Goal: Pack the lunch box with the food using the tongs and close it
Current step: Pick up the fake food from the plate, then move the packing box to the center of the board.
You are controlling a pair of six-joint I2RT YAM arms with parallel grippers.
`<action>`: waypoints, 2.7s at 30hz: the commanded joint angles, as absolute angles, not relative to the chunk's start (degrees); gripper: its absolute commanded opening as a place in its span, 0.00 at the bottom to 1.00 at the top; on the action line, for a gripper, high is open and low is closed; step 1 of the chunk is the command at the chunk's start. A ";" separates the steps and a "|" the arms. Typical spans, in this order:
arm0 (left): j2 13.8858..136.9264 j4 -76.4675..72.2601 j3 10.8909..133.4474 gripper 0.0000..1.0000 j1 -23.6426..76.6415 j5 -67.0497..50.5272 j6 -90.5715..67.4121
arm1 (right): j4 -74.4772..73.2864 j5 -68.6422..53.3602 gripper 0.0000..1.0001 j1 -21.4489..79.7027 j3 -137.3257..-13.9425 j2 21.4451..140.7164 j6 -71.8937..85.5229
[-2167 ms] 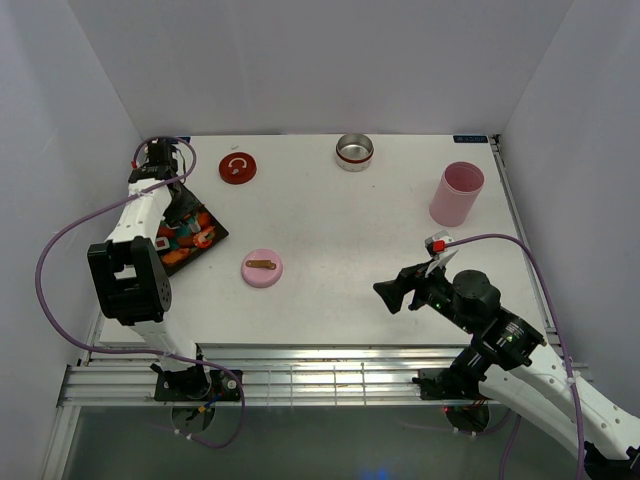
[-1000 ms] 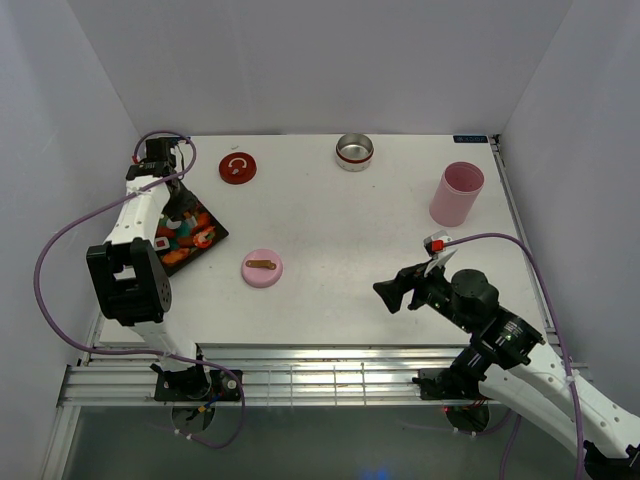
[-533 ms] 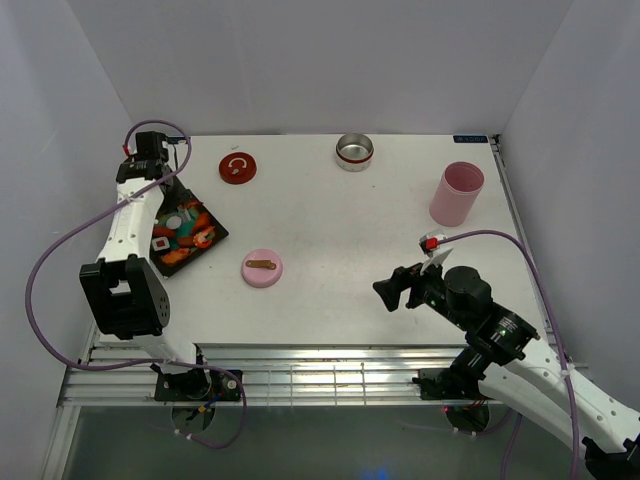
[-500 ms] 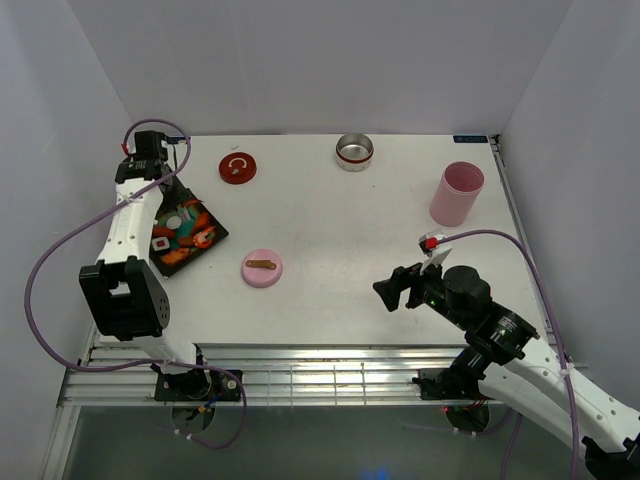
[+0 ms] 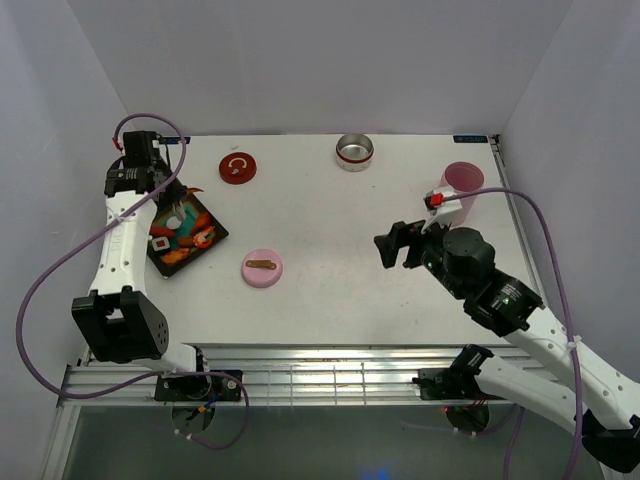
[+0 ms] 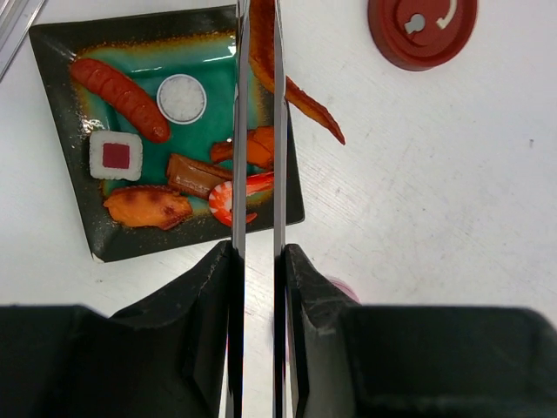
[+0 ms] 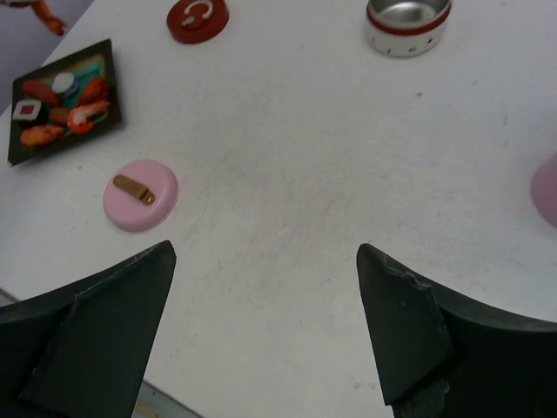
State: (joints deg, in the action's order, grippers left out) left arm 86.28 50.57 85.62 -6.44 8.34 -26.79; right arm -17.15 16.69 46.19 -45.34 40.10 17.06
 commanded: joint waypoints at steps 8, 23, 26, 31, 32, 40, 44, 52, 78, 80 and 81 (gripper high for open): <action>76.29 46.67 82.97 0.00 -4.83 1.07 -25.22 | -18.45 30.88 0.92 28.51 -69.86 62.90 5.89; 70.84 44.03 81.21 0.00 -4.22 -6.06 -23.56 | -29.62 8.53 0.78 7.21 -86.40 93.68 -5.01; 70.14 43.60 80.77 0.00 -4.22 -6.41 -23.12 | -30.06 9.22 0.73 6.77 -86.31 94.74 -5.27; 69.35 43.15 81.04 0.00 -4.22 -6.86 -22.06 | -30.59 13.18 0.61 6.59 -87.10 96.24 -7.20; 69.35 43.24 81.04 0.00 -4.22 -6.86 -21.89 | -31.46 13.36 0.55 6.59 -87.45 97.11 -7.38; 68.56 43.15 80.86 0.00 -4.22 -8.52 -20.92 | -30.59 11.77 0.37 6.68 -86.49 97.56 -6.24; 67.94 43.15 81.04 0.00 -4.22 -9.14 -20.92 | -30.67 12.22 0.37 6.68 -87.01 98.44 -6.85; 67.24 43.15 79.89 0.00 -4.22 -9.84 -20.74 | -30.68 12.22 0.34 6.68 -87.80 101.60 -7.91; 67.32 42.01 80.42 0.00 -4.22 -14.77 -22.24 | -26.10 2.55 0.08 26.97 -78.05 90.88 -2.64; 67.15 42.10 80.25 0.00 -4.22 -14.68 -22.15 | -26.01 2.90 0.08 28.38 -78.22 92.02 -2.20; 67.15 42.10 79.98 0.00 -4.22 -14.68 -22.15 | -26.02 3.34 0.08 29.78 -78.40 92.54 -2.02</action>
